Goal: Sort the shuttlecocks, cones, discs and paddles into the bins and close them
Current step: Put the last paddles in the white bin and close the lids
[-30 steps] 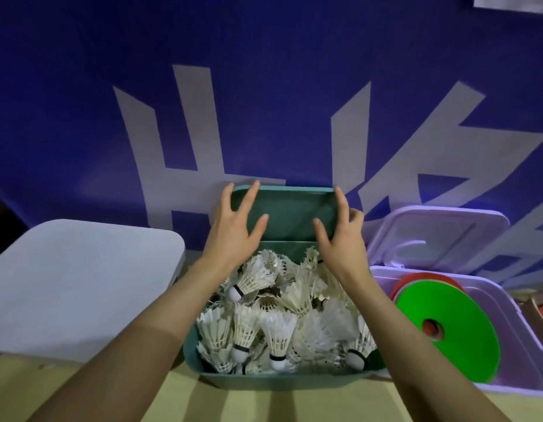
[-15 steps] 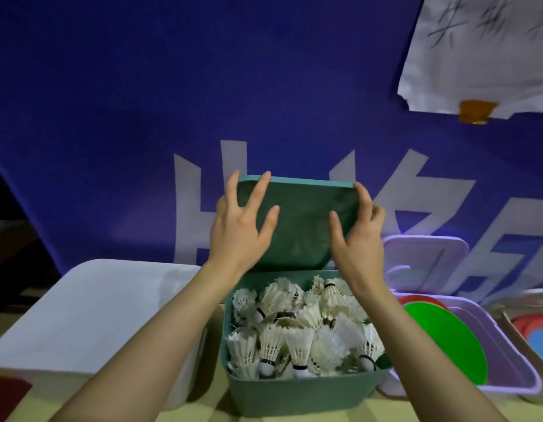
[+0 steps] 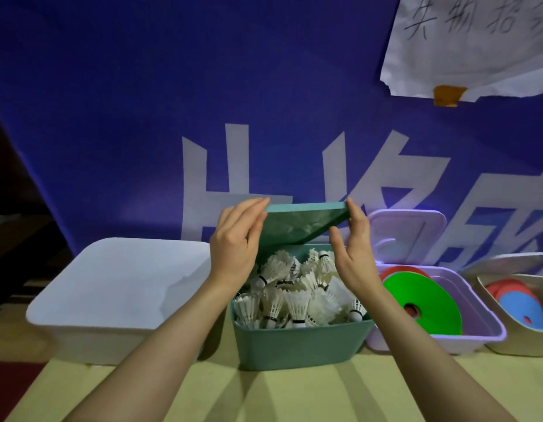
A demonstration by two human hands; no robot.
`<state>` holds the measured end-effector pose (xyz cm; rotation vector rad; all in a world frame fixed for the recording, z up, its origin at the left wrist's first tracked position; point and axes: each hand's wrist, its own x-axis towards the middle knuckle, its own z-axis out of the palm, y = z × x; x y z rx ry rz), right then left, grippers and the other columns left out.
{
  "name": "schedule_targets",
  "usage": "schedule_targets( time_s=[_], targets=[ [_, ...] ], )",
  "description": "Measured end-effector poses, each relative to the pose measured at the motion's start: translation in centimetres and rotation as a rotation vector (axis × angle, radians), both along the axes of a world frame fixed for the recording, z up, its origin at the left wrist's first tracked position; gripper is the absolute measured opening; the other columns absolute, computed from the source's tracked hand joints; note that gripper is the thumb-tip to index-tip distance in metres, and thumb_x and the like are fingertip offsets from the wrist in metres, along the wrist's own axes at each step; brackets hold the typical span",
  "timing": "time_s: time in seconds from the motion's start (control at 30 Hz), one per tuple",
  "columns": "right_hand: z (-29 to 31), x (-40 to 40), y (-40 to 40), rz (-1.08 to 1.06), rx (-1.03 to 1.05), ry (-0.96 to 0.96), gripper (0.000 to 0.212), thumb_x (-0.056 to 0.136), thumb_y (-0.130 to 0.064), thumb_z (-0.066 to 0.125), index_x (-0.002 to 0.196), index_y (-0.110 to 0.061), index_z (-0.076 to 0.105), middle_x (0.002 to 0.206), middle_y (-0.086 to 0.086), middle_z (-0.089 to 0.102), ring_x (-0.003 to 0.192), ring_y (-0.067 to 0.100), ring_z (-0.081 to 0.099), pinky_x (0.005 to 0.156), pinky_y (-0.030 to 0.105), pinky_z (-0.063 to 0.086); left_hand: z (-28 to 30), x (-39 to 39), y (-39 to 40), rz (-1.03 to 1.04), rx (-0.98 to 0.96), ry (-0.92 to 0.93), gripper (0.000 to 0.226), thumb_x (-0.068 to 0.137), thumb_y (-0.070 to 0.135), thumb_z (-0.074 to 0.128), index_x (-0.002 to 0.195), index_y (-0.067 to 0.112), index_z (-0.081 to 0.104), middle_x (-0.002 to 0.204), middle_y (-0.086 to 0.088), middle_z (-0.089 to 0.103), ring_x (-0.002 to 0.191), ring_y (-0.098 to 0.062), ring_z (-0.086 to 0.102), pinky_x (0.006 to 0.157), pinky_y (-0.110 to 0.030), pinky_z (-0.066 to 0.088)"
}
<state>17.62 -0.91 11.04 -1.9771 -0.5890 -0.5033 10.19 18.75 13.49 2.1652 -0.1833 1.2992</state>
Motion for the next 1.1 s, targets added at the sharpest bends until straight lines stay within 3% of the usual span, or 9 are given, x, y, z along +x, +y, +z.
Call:
schedule_targets(
  time_s=[0.07,0.13,0.23,0.4,0.5,0.63,0.8,0.97,1.1],
  targets=[
    [-0.5,0.2,-0.8,-0.039,-0.03,0.01,0.057,0.095,-0.046,0.034,0.147,-0.03,0.019,0.153,0.005,0.021,0.14,0.01,0.019,0.113,0.02,0.015,-0.6,-0.6,-0.6,-0.017,0.038,0.014,0.033,0.093,0.026,0.048,0.118,0.009,0.063,0.11,-0.004,0.066,0.101,-0.016,0.059,0.084,-0.029,0.053],
    [-0.8,0.2,-1.9,-0.08,-0.108,0.015,0.056,0.094,-0.047,0.029,0.147,-0.032,0.019,0.154,0.002,0.021,0.143,0.013,0.012,0.114,0.035,0.012,-1.0,-1.3,-1.3,-0.025,0.079,0.031,0.035,0.092,0.028,0.05,0.118,0.008,0.062,0.109,-0.005,0.067,0.101,-0.013,0.06,0.084,-0.03,0.054],
    [-1.4,-0.3,-4.2,-0.105,-0.169,0.012,0.054,0.095,-0.046,0.024,0.147,-0.03,0.023,0.153,0.0,0.026,0.142,0.012,0.015,0.111,0.034,0.01,-1.4,-2.0,-3.3,-0.054,0.149,0.068,0.039,0.09,0.032,0.053,0.117,0.005,0.062,0.111,-0.007,0.067,0.1,-0.011,0.06,0.085,-0.028,0.054],
    [-4.1,-0.5,-9.5,-0.173,-0.256,0.065,0.065,0.09,-0.058,0.012,0.145,-0.029,0.031,0.151,0.0,0.033,0.139,0.012,0.024,0.112,0.041,0.014,-3.2,-2.1,-8.1,-0.053,0.383,0.014,0.024,0.086,0.024,0.065,0.098,0.004,0.071,0.09,-0.006,0.072,0.082,-0.018,0.067,0.07,-0.032,0.056],
    [-5.9,-1.0,-11.9,-0.147,-0.292,0.119,0.068,0.088,-0.061,0.01,0.145,-0.03,0.031,0.151,-0.002,0.033,0.138,0.015,0.027,0.111,0.041,0.013,-5.6,-2.4,-10.6,-0.067,0.454,0.065,0.022,0.083,0.024,0.07,0.096,0.007,0.072,0.091,-0.005,0.072,0.085,-0.018,0.068,0.073,-0.031,0.056],
    [-7.1,-1.2,-13.5,-0.157,-0.355,0.18,0.072,0.085,-0.063,0.012,0.144,-0.028,0.033,0.151,-0.002,0.033,0.137,0.014,0.028,0.11,0.041,0.012,-8.6,-2.9,-13.0,-0.1,0.463,0.24,0.028,0.089,0.034,0.06,0.1,0.012,0.072,0.1,-0.001,0.072,0.095,-0.015,0.067,0.082,-0.031,0.054],
    [-9.4,-1.9,-13.7,-0.177,-0.492,0.273,0.069,0.087,-0.059,0.023,0.147,-0.025,0.027,0.152,0.001,0.031,0.138,0.017,0.027,0.11,0.044,0.008,-11.2,-3.1,-15.1,-0.065,0.525,0.597,0.048,0.088,0.048,0.044,0.114,0.015,0.068,0.117,-0.004,0.067,0.107,-0.022,0.063,0.09,-0.036,0.05],
    [-12.0,-3.1,-13.0,-0.234,-0.656,0.392,0.061,0.096,-0.054,0.03,0.149,-0.027,0.018,0.157,0.004,0.015,0.143,0.019,0.011,0.111,0.045,0.004,-11.9,-3.4,-15.6,-0.04,0.444,0.827,0.072,0.084,0.061,0.016,0.129,0.021,0.056,0.139,0.001,0.049,0.131,-0.019,0.041,0.108,-0.032,0.027],
    [-11.6,-2.9,-12.3,-0.314,-0.688,0.405,0.054,0.098,-0.041,0.033,0.148,-0.025,0.021,0.154,0.013,0.018,0.14,0.027,0.016,0.109,0.047,0.01,-11.5,-2.2,-13.5,0.048,0.389,0.892,0.067,0.087,0.06,0.019,0.135,0.024,0.048,0.147,0.0,0.039,0.136,-0.023,0.031,0.111,-0.034,0.017]
  ],
)
